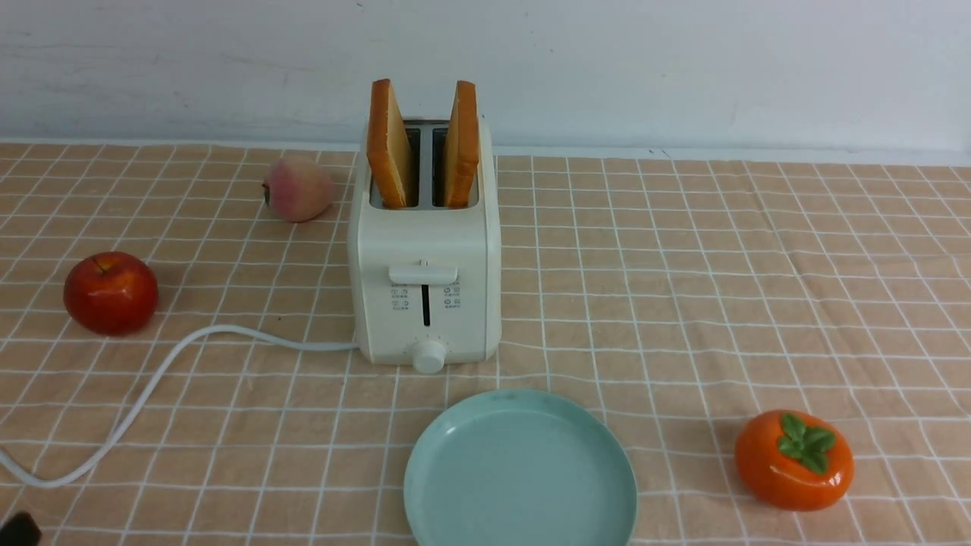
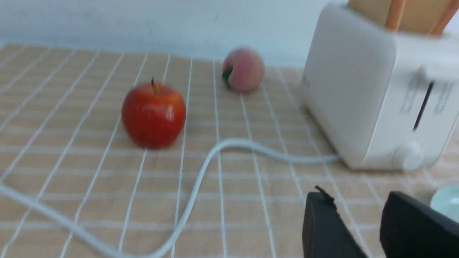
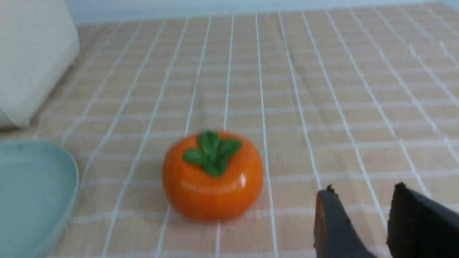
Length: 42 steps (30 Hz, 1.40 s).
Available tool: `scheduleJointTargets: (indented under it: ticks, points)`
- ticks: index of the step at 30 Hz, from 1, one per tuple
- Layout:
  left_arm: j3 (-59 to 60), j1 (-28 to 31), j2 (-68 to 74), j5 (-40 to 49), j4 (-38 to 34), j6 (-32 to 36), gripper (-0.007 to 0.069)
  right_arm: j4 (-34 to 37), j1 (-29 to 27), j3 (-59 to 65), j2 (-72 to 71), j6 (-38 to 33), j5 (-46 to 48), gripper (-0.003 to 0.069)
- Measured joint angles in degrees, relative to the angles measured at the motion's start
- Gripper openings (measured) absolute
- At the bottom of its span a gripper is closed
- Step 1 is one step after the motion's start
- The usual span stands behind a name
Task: Take toasted bread from bread machine on light coffee tablecloth place on plate.
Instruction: 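Grasp the toast slice in the toaster and pull it up out of the slot with the right gripper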
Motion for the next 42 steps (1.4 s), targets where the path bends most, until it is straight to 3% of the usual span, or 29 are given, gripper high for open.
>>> scheduleJointTargets:
  ticks: [4,10,12,14,20,24,28,30,31,32,33,34,35,37,40,42]
  points:
    - [0.0,0.0,0.0,-6.54,0.18,0.0,0.0237,-0.14,0.0,0.0,0.0,0.0,-11.79,0.024]
    - [0.0,0.0,0.0,-14.76,-1.34,-1.5,0.0237,-0.05,0.0,0.0,0.0,0.33,-22.17,0.024]
    - [0.0,0.0,0.0,-20.08,-3.62,-4.14,0.0237,0.48,0.0,0.0,0.0,1.8,-25.82,0.024]
    - [0.0,0.0,0.0,-31.6,-9.4,-11.03,0.0237,3.58,0.0,-0.07,0.0,7.22,-33.64,0.024]
    - [-9.4,0.0,0.58,-36.43,-16.78,-15.55,0.0237,7.71,0.0,-8.44,3.93,14.59,-38.56,0.024]
    - [-25.18,0.0,7.94,-30.44,-17.1,-14.41,0.0237,7.08,0.0,-26.27,13.07,15.22,-34.85,0.024]
    - [-45.97,0.0,22.09,-9.4,-16.38,-11.29,0.0237,3.94,0.0,-51.73,28.25,15.27,-14.83,0.024]
    - [-52.38,0.0,27.69,1.57,-16.19,-9.93,0.0237,2.45,0.0,-60.26,34.47,14.84,-4.22,0.024]
    - [-53.55,0.0,28.88,2.66,-16.2,-9.75,0.0237,2.02,0.0,-61.12,35.81,14.73,-1.89,0.024]
    - [-57.25,0.0,33.58,12.37,-16.2,-9.19,0.0237,-0.04,0.0,-66.99,40.36,13.26,6.1,0.024]
    - [-57.9,0.0,34.7,13.4,-16.2,-9.19,0.0237,-0.57,0.0,-68.14,42.16,12.8,9.23,0.024]
    - [-59.46,0.0,39.0,22.2,-16.14,-8.78,0.0237,-2.3,0.0,-71.56,46.58,10.95,15.29,0.024]
    - [-59.62,0.0,40.0,23.1,-16.14,-8.64,0.0237,-2.63,0.0,-72.09,47.58,10.61,17.25,0.024]
    - [-59.82,0.0,45.3,32.95,-15.85,-7.82,0.0237,-2.78,0.0,-73.3,52.44,9.48,21.65,0.024]
    - [-59.82,0.0,50.58,39.79,-15.79,-7.7,0.0237,1.52,0.0,-73.23,57.14,8.74,24.84,0.024]
    - [-59.84,0.0,54.75,45.23,-16.65,-7.65,0.0237,9.18,0.0,-73.16,61.52,4.95,27.6,0.024]
